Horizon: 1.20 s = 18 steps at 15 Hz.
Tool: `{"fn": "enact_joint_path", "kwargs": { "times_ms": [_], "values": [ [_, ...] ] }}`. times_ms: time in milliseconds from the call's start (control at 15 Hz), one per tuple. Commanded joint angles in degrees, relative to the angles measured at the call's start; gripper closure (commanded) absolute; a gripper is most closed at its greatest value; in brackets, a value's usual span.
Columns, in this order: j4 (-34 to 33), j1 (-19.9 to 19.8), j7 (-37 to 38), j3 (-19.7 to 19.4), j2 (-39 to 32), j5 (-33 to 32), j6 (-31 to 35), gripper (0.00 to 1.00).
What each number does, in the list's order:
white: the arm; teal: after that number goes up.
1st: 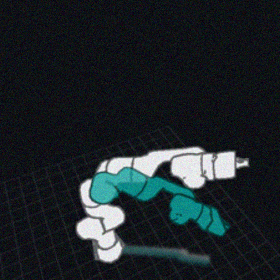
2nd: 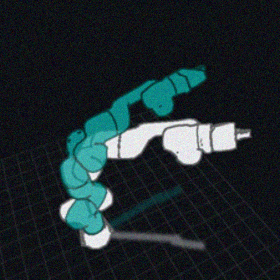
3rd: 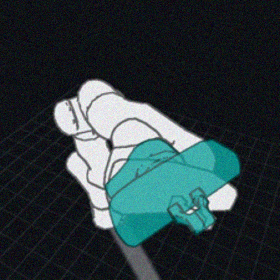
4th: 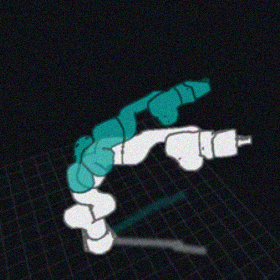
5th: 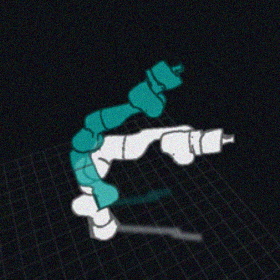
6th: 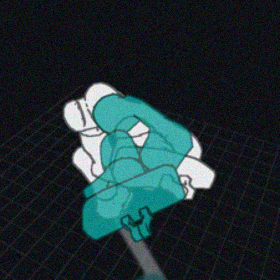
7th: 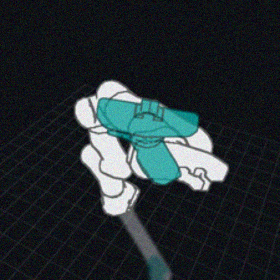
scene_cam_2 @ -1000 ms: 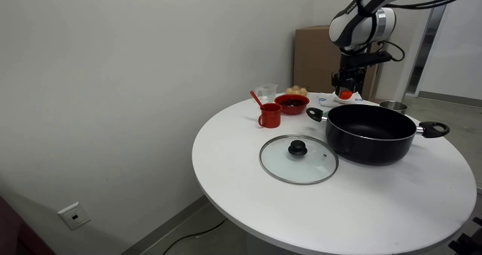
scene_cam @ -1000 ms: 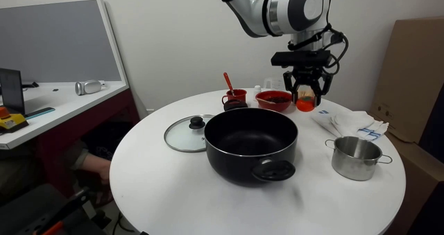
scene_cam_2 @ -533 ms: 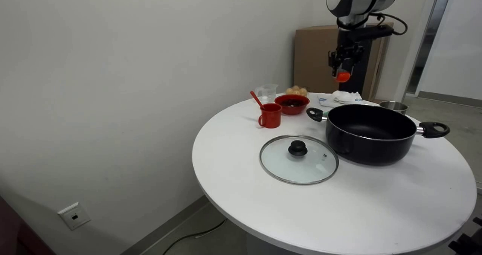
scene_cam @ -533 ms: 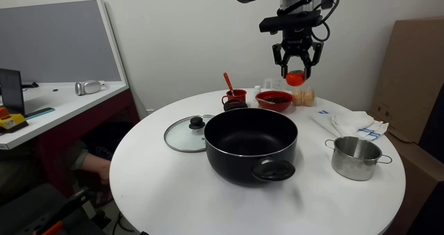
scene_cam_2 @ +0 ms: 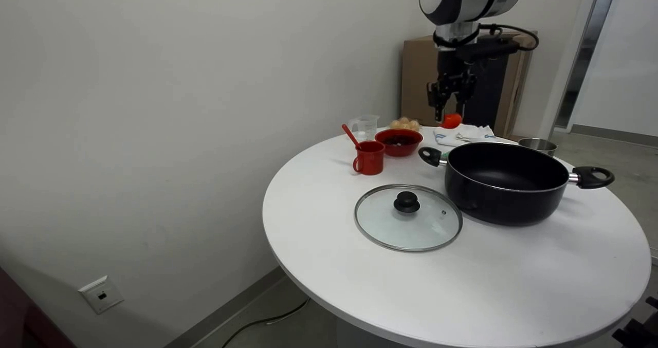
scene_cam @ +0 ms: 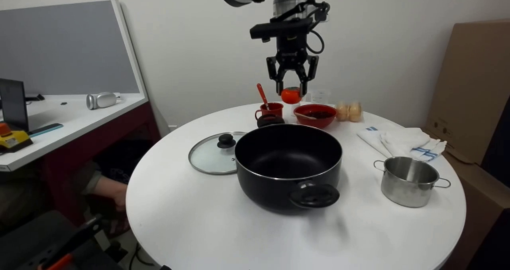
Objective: Uncover the pot and place the tomato and broccoli toys inside then cover it up again
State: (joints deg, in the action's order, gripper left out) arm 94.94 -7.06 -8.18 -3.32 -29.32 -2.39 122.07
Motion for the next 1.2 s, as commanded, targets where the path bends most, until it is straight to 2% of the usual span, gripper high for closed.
{"fn": "enact_joint_path", "kwargs": {
  "times_ms": [0, 200, 400, 667, 933, 1133],
  "values": [
    [10.5, 3.0, 1.4, 0.1, 8.3, -3.0, -1.1, 0.62],
    [16.1, 4.2, 2.8, -0.4, 13.5, -4.7, -2.1, 0.62],
    [23.0, 3.7, 4.2, -1.0, 19.6, -6.2, -1.5, 0.62],
    [31.0, 2.3, 6.4, -2.8, 24.2, -9.0, 3.0, 0.62],
    [27.8, -0.5, 7.5, -5.9, 20.7, -13.0, 7.4, 0.62],
    [25.0, -2.2, 7.4, -7.3, 16.9, -12.4, 10.0, 0.62]
  ]
}}
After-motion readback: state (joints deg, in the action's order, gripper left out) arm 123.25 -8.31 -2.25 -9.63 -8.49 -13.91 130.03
